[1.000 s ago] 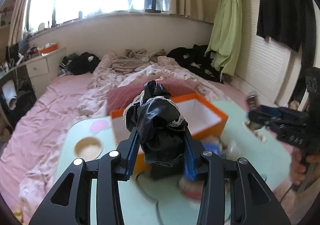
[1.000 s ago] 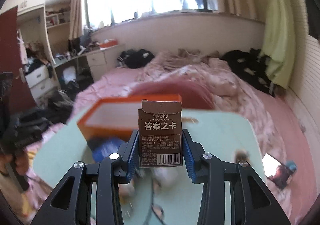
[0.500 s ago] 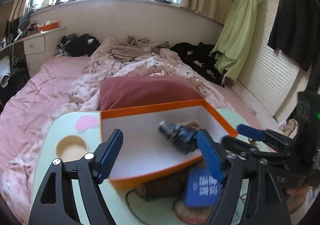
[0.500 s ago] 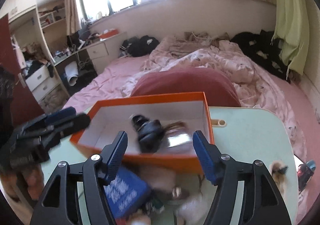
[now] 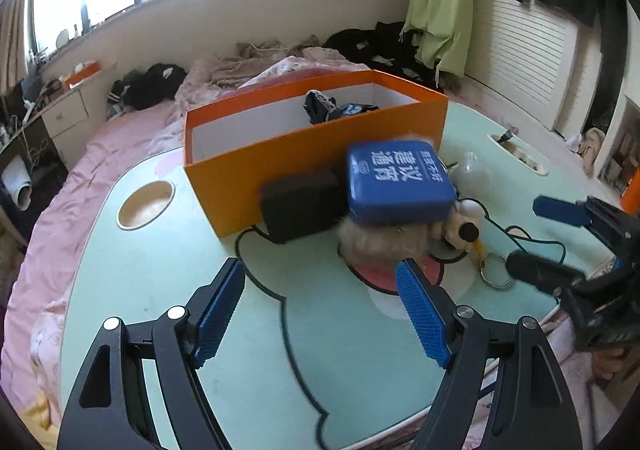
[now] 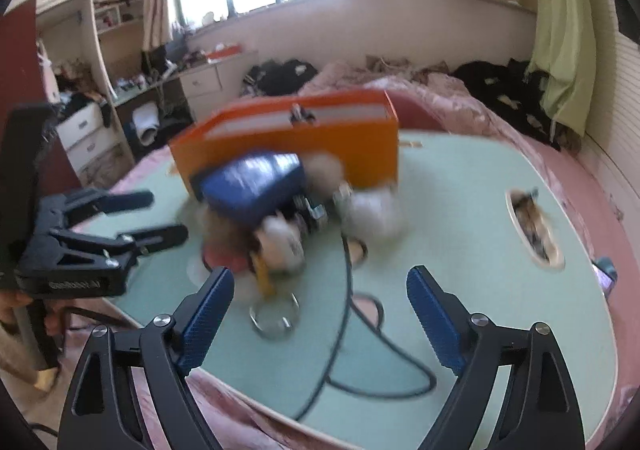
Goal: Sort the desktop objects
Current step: 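Lower the cloth and card box into the orange box and open both tools, then grasp the blue tin on the table with the left tool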
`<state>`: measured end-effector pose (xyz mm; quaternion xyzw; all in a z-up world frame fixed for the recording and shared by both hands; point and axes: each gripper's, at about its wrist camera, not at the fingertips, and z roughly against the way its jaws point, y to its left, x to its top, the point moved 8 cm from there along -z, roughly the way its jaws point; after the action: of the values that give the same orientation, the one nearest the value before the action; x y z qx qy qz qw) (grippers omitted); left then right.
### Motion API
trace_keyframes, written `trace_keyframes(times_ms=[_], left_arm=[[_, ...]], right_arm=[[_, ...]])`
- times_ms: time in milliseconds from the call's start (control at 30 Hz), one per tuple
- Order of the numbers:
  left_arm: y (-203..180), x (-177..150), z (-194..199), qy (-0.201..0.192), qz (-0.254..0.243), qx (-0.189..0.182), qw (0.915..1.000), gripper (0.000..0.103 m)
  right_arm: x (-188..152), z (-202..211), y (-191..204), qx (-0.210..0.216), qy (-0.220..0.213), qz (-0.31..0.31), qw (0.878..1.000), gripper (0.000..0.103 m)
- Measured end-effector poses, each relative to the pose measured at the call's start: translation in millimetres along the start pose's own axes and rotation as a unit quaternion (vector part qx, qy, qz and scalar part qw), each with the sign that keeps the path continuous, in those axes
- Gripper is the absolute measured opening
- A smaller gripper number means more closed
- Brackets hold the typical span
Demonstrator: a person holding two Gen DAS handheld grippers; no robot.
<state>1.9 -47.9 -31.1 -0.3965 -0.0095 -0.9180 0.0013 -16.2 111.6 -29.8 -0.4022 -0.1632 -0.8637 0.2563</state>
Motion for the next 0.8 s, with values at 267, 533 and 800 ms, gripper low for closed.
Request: trace_keyframes(times_ms=[267,533,800], left_arm=[[2.8,-13.6,-21.4,0.036,0.039,-0.008,0.9986,0.103],[3.5,-13.9,-23.2,0.034,0.039,-0.007,0.9987,0.103],[1.8,-14.0,-24.6,0.033,0.039,-0.007,0.9987,0.103]], right_arm=[[-15.0,3.3,-16.7,-0.044,-0.036,0.006,0.998,0.103],[-15.4,3.4,-18.1,-0.031,-0.047,0.012,0.998,0.103],[-14.4,2.7,-16.2,-0.026,-0.048,0.018,0.998,0.103]])
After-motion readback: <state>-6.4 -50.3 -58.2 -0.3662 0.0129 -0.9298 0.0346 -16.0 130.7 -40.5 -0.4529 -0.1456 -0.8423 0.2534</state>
